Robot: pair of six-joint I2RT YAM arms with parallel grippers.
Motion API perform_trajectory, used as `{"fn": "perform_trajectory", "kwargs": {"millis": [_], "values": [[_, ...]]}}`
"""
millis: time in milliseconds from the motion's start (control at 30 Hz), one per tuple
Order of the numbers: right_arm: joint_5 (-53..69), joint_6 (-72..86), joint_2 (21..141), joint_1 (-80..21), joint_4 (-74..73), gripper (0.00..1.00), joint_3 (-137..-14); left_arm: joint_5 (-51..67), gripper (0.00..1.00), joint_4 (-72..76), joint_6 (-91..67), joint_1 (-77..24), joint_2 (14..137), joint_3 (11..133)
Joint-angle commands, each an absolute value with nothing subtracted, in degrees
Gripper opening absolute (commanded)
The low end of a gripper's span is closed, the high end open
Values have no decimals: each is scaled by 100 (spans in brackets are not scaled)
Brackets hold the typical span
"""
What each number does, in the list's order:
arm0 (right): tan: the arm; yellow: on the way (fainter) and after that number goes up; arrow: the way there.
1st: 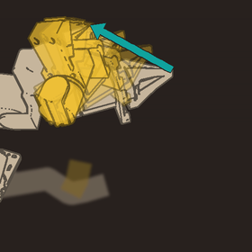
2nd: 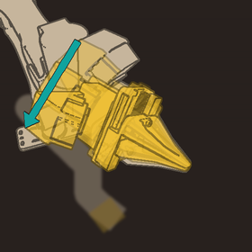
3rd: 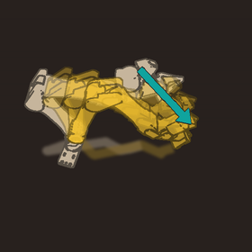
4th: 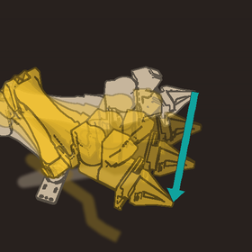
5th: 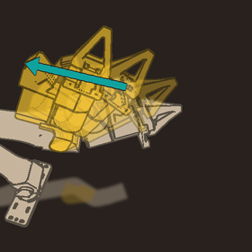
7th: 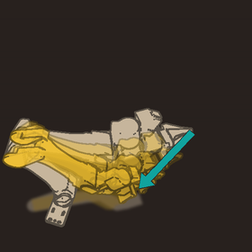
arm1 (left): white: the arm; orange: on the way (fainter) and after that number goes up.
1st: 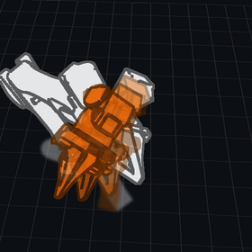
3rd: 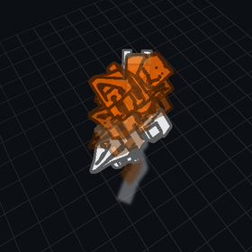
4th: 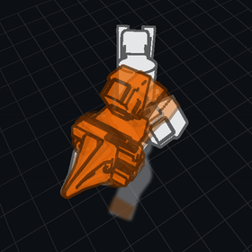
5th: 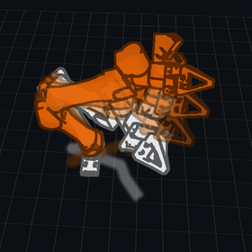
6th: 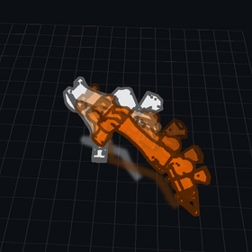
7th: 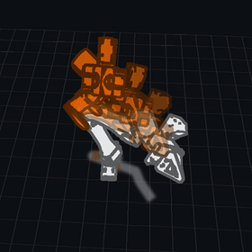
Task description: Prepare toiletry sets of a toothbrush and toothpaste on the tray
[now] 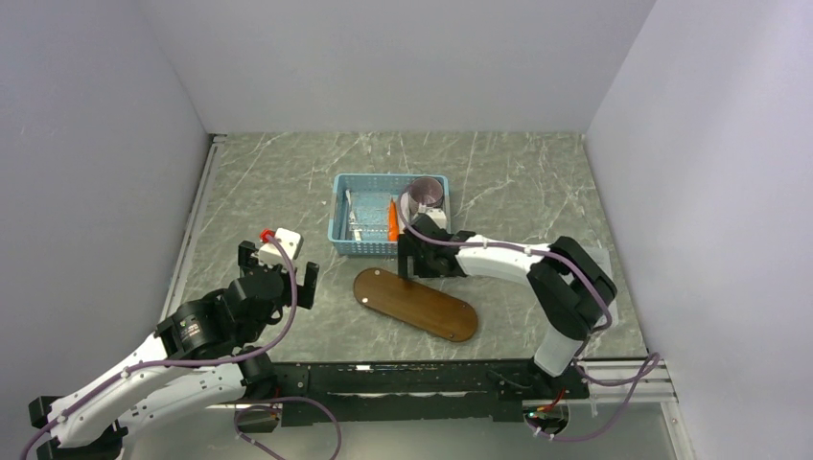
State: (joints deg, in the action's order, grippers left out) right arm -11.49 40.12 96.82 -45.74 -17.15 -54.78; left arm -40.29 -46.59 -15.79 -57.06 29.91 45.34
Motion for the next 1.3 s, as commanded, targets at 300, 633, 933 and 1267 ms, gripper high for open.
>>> {"fn": "perform_trajectory", "kwargs": {"millis": [300, 633, 933, 1267], "values": [[-1051, 3981, 10481, -5270, -1993, 96, -6525, -4004, 99, -4544, -1595, -5683, 2976, 4636], [-1110, 3983, 10366, -5634, -2032, 95, -6649, -4162, 99, -4634, -1684, -5678, 2916, 4665], [-2030, 3859, 9427, -5628, -2833, 96, -6832, -3999, 99, -4685, -1884, -5678, 3051, 4818], [-2660, 4229, 7467, -5611, -3766, 96, -5663, -3475, 99, -5077, -3021, -5681, 3547, 5065]]}}
